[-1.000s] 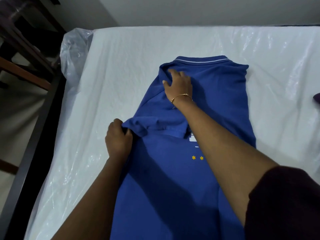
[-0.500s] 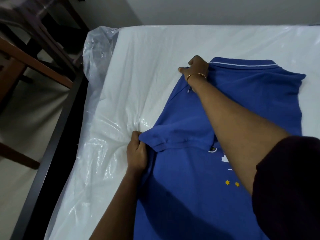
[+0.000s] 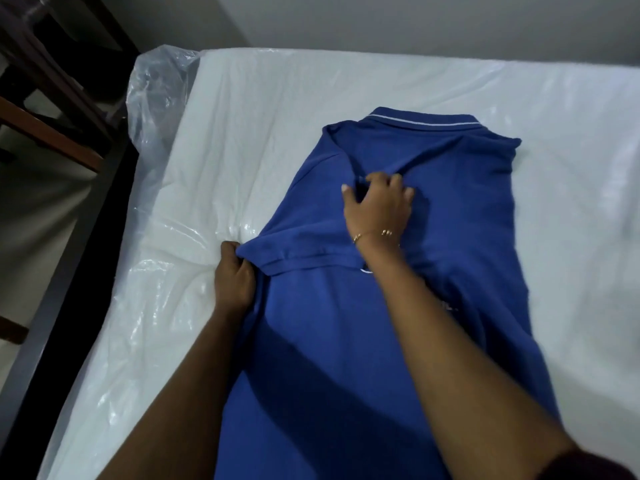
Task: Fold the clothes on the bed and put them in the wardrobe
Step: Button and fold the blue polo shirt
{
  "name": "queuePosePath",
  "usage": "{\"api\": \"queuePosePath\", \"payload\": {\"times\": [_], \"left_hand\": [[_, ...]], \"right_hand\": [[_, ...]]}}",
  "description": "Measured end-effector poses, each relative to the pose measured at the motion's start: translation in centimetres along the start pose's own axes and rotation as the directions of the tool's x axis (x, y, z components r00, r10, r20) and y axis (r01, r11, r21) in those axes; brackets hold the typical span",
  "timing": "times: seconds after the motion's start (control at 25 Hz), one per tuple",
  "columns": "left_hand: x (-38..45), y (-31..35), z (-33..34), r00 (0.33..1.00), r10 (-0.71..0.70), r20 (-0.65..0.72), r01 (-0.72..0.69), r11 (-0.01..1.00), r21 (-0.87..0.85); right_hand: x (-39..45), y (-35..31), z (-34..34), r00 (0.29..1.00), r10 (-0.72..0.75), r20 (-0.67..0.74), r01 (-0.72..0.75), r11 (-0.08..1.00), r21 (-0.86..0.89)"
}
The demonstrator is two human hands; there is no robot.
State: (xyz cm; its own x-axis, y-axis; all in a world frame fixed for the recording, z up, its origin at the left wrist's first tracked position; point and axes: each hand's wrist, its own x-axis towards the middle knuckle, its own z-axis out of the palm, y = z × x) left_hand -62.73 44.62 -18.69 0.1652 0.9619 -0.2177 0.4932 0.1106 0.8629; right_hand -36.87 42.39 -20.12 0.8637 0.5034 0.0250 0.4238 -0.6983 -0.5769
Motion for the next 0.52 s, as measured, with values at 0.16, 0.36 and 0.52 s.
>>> {"api": "queuePosePath", "payload": {"times": [0.16, 0.36, 0.52], "left_hand": [[-0.3, 2.2, -0.7, 0.997, -0.025, -0.079, 0.034, 0.993, 0.114], [-2.4, 5.1, -1.3, 0.914, 0.206, -0.351, -0.011, 0.875, 0.484], [-5.5, 9.1, 1.3, 0.925, -0.138, -0.355, 0.059, 0.973, -0.225]], "right_hand": [[-5.7, 2.1, -0.5, 0.987, 0.030, 0.158, -0.019, 0.997, -0.070], [-3.7, -1.0, -2.4, 0.877, 0.010, 0.480, -0.171, 0.941, 0.292], [-0.4, -2.8, -5.0, 0.762, 0.082, 0.642, -0.634, 0.296, 0.715]]}}
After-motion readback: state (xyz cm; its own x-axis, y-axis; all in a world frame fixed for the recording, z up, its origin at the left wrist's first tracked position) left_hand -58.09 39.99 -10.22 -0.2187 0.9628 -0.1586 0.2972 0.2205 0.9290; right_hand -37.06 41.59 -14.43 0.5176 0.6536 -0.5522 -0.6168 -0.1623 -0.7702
